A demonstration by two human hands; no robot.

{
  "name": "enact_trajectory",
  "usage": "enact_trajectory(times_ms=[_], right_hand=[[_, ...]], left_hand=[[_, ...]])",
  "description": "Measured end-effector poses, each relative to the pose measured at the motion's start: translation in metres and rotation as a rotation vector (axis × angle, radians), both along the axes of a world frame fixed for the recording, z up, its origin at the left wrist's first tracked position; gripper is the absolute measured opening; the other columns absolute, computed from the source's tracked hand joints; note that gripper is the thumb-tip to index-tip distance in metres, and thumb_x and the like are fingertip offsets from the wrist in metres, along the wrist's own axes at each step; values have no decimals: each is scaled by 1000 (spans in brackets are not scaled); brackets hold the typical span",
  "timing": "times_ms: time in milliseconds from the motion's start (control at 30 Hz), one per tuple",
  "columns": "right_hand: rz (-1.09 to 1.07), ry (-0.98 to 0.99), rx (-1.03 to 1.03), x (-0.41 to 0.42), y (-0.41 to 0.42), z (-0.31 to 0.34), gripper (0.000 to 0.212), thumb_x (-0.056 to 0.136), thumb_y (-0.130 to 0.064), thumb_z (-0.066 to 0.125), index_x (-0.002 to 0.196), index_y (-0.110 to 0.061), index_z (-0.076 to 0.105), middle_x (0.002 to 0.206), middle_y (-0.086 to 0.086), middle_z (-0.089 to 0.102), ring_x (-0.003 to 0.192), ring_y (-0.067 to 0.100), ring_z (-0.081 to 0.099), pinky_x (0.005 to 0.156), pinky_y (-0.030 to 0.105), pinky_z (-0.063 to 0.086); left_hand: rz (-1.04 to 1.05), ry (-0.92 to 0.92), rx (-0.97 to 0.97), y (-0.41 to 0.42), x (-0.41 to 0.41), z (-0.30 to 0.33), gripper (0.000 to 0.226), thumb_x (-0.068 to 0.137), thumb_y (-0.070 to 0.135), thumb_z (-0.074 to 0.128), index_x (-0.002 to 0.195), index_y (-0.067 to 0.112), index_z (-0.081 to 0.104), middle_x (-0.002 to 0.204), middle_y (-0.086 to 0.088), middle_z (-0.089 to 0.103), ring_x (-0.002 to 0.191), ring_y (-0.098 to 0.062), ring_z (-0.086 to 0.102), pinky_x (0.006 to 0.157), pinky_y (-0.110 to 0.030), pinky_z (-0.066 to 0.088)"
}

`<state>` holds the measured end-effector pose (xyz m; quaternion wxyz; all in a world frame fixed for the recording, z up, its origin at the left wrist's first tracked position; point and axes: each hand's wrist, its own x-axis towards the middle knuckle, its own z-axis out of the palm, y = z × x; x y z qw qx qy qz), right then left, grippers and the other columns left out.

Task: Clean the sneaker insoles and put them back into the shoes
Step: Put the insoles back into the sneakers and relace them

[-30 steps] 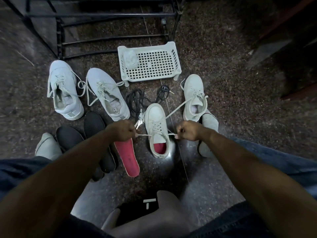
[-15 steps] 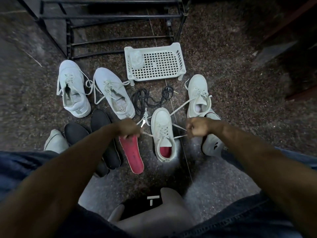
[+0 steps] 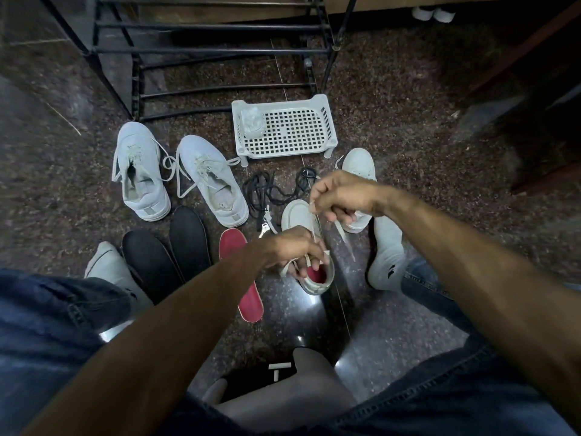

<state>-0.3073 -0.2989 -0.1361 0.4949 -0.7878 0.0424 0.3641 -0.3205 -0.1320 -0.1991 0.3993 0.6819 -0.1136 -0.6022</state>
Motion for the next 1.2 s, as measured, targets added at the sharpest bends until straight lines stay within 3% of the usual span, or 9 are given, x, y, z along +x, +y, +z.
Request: enact_trajectory(times_ms=[133,267,367,567,767,900,967,1100,1200], right_hand=[[7,2,-270,2,5,-20,28,99,-28,49,85,-10,65,57,11,61,33,15,44,34,18,32],[-10,150,-399,-27,16,-63,25,97,-11,49,74,-9,59,47,1,62,29,6,45,31,17,33],[-32,302,-309,-37,17,-72,51,100,1,41,56,-18,59,30,-6,47,24,4,41,31,14,31],[-126,280,-427,-20,-2,-52,42,98,0,37,59,-6,50,31,-1,49,21,6,40,27,15,30],[128,465,-520,1,-15,-39,20,96,-16,52,83,-7,65,53,0,65,37,6,54,42,13,41],[6,414,-360,-4,-16,-43,17,90,-5,59,103,1,68,88,14,74,66,18,70,62,36,61],[-9,417,-293,-8,-11,-43,21,92,-19,60,102,-2,68,95,17,73,78,23,70,73,41,59],[55,485,-357,-9,-3,-50,50,91,-56,54,84,-8,69,75,11,69,55,18,64,59,33,58],[125,550,-389,-4,-8,-52,39,97,-27,54,71,-4,72,73,13,70,50,17,65,47,25,54]], left_hand=[[-291,-451,14,-1,19,29,35,96,33,55,64,21,63,63,5,63,58,-13,62,62,-27,49],[-560,-921,-20,-6,31,67,45,100,43,44,57,27,47,55,10,48,50,-7,47,56,-28,38],[-634,-1023,-54,-4,29,74,41,99,41,42,66,20,54,53,7,46,48,-9,46,60,-32,46],[-518,-1179,-203,-9,35,80,37,100,35,44,74,14,59,50,7,37,46,-5,37,59,-34,41],[-287,-1150,-295,-9,45,82,50,99,46,36,52,27,35,51,2,44,47,-14,43,50,-22,30],[-54,-806,-349,-10,50,77,49,98,42,46,67,10,69,55,-8,63,50,-27,58,51,-29,44],[15,-626,-383,-12,47,77,48,97,41,48,77,5,73,58,-6,68,53,-32,63,54,-29,49],[69,-428,-412,-15,44,81,46,103,23,46,86,-15,65,51,2,65,48,-18,55,50,-24,43],[26,-407,-390,-17,43,88,41,102,16,45,84,-16,65,54,6,66,43,-13,54,42,-16,40]])
